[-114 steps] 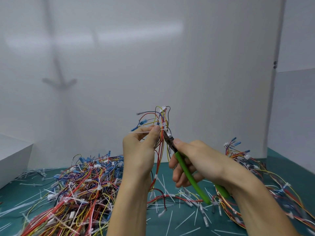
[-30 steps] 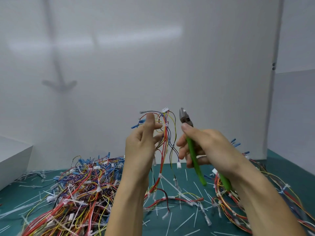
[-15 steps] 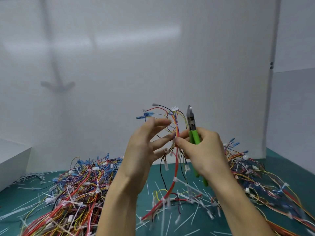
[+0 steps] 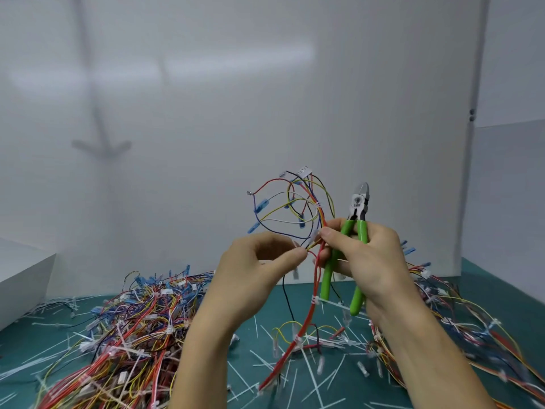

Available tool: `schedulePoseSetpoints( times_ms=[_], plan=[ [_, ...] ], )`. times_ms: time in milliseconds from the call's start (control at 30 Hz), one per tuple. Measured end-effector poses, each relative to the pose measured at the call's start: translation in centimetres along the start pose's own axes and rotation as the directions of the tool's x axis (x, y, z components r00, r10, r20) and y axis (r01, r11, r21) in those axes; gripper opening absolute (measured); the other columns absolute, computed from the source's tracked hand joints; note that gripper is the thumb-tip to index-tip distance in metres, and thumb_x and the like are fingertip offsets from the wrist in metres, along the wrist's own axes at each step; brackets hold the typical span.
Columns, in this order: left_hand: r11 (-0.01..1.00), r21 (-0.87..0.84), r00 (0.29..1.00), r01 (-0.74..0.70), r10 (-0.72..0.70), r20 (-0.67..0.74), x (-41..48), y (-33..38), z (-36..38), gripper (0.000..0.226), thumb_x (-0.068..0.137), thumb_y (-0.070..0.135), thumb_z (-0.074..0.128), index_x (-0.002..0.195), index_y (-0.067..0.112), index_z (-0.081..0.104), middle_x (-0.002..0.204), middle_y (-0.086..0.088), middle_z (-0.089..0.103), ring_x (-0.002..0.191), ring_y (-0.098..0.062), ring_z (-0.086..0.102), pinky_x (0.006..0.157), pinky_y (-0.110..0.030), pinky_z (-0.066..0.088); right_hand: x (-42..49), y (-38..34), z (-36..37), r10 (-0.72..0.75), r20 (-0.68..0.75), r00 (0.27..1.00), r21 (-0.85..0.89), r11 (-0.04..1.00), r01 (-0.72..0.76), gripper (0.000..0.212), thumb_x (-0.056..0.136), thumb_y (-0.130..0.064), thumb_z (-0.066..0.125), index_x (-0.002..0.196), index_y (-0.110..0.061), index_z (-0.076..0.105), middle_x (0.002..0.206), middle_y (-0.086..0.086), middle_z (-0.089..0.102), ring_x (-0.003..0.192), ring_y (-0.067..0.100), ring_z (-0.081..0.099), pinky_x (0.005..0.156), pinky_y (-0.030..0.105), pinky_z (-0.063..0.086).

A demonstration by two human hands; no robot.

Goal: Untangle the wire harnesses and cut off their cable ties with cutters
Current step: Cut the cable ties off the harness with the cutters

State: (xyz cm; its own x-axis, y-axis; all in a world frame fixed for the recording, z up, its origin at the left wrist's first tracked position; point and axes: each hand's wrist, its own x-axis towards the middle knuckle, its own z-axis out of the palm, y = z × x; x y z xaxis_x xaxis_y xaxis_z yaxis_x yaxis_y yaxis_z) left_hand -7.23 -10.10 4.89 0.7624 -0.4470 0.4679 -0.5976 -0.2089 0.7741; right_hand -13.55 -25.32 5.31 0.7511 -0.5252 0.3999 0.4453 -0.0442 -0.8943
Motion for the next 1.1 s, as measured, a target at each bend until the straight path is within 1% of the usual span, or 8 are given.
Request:
schedulePoseSetpoints(
  times_ms=[100, 267, 400, 533, 600, 667, 767, 1100],
  plan=[
    [0.995, 0.095, 1.0, -0.025, 0.025, -0.005, 0.4, -0.2, 0.5, 0.02, 0.082, 0.044, 0.071, 0.096, 0.03, 0.072, 0.108, 0.01, 0.064, 0.104, -0.005, 0.061, 0.09, -0.034, 0.052, -0.1, 0.1, 0.1, 0.016, 0.021, 1.0, 0.041, 0.999, -0.017, 0.019, 0.092, -0.004, 0.064, 0.076, -0.012, 0.071, 0.06, 0.006, 0.069, 0.054, 0.015, 0.066, 0.056, 0.026, 0.058],
    [0.998, 0.01, 0.997, -0.067, 0.067, -0.027, 0.4, -0.4, 0.3, 0.006, 0.086, 0.029, 0.073, 0.085, 0.023, 0.075, 0.074, 0.01, 0.072, 0.07, -0.005, 0.066, 0.067, -0.02, 0.051, 0.2, 0.3, 0.1, 0.034, 0.034, 0.999, 0.032, 0.999, -0.035, 0.011, 0.093, -0.008, 0.064, 0.084, -0.009, 0.07, 0.064, 0.006, 0.07, 0.058, 0.016, 0.067, 0.06, 0.028, 0.06],
    [0.998, -0.055, 0.992, -0.025, 0.017, -0.128, 0.4, -0.7, 0.0, 0.001, 0.081, 0.026, 0.078, 0.081, 0.027, 0.078, 0.073, 0.008, 0.075, 0.07, -0.012, 0.069, 0.069, -0.027, 0.057, 0.4, 0.6, -0.1, -0.01, 0.041, 0.999, -0.193, 0.981, 0.018, 0.009, 0.093, -0.02, 0.066, 0.088, -0.013, 0.068, 0.069, 0.006, 0.067, 0.065, 0.018, 0.066, 0.064, 0.028, 0.06],
    [0.994, -0.098, 0.963, 0.046, -0.071, -0.261, 0.4, -1.0, 0.1, 0.009, 0.077, 0.024, 0.082, 0.076, 0.031, 0.077, 0.069, 0.009, 0.075, 0.066, -0.009, 0.07, 0.068, -0.026, 0.057, 0.2, 0.2, -0.1, -0.16, 0.123, 0.979, -0.57, 0.797, 0.202, 0.041, 0.094, -0.06, 0.044, 0.078, -0.024, 0.055, 0.054, -0.013, 0.06, 0.055, 0.0, 0.056, 0.053, 0.012, 0.042],
    [0.993, -0.091, 0.939, 0.076, -0.102, -0.329, 0.5, -1.2, 0.1, 0.012, 0.075, 0.025, 0.085, 0.073, 0.033, 0.075, 0.066, 0.011, 0.074, 0.062, -0.006, 0.069, 0.065, -0.023, 0.054, -0.1, -0.1, 0.0, -0.179, 0.224, 0.958, -0.694, 0.661, 0.286, 0.052, 0.086, -0.073, 0.026, 0.076, -0.026, 0.048, 0.056, -0.01, 0.058, 0.053, 0.001, 0.053, 0.046, 0.02, 0.034],
    [0.996, -0.025, 0.923, 0.089, -0.092, -0.373, 0.4, -1.2, 0.2, 0.013, 0.074, 0.029, 0.085, 0.07, 0.034, 0.074, 0.063, 0.014, 0.072, 0.058, 0.0, 0.067, 0.062, -0.019, 0.051, -0.3, 0.0, 0.1, -0.191, 0.313, 0.93, -0.787, 0.496, 0.366, 0.055, 0.086, -0.073, 0.021, 0.078, -0.025, 0.046, 0.064, -0.007, 0.051, 0.059, 0.006, 0.048, 0.049, 0.027, 0.026],
    [0.994, 0.056, 0.914, 0.09, -0.06, -0.401, 0.4, -1.1, 0.2, 0.006, 0.076, 0.031, 0.083, 0.077, 0.028, 0.078, 0.067, 0.015, 0.073, 0.06, 0.005, 0.065, 0.063, -0.017, 0.051, -0.4, 0.7, 0.2, -0.18, 0.381, 0.907, -0.849, 0.32, 0.42, 0.048, 0.093, -0.069, 0.026, 0.085, -0.027, 0.048, 0.076, -0.008, 0.05, 0.073, 0.018, 0.05, 0.059, 0.035, 0.03],
    [0.982, 0.171, 0.911, 0.084, -0.006, -0.413, 0.3, -0.6, 0.5, 0.004, 0.079, 0.034, 0.08, 0.077, 0.031, 0.079, 0.06, 0.017, 0.066, 0.059, 0.002, 0.06, 0.057, -0.021, 0.043, -0.6, 1.2, 0.3, -0.158, 0.429, 0.889, -0.862, 0.221, 0.455, 0.045, 0.094, -0.07, 0.026, 0.081, -0.029, 0.041, 0.076, -0.008, 0.048, 0.074, 0.017, 0.049, 0.057, 0.032, 0.028]
  ],
)
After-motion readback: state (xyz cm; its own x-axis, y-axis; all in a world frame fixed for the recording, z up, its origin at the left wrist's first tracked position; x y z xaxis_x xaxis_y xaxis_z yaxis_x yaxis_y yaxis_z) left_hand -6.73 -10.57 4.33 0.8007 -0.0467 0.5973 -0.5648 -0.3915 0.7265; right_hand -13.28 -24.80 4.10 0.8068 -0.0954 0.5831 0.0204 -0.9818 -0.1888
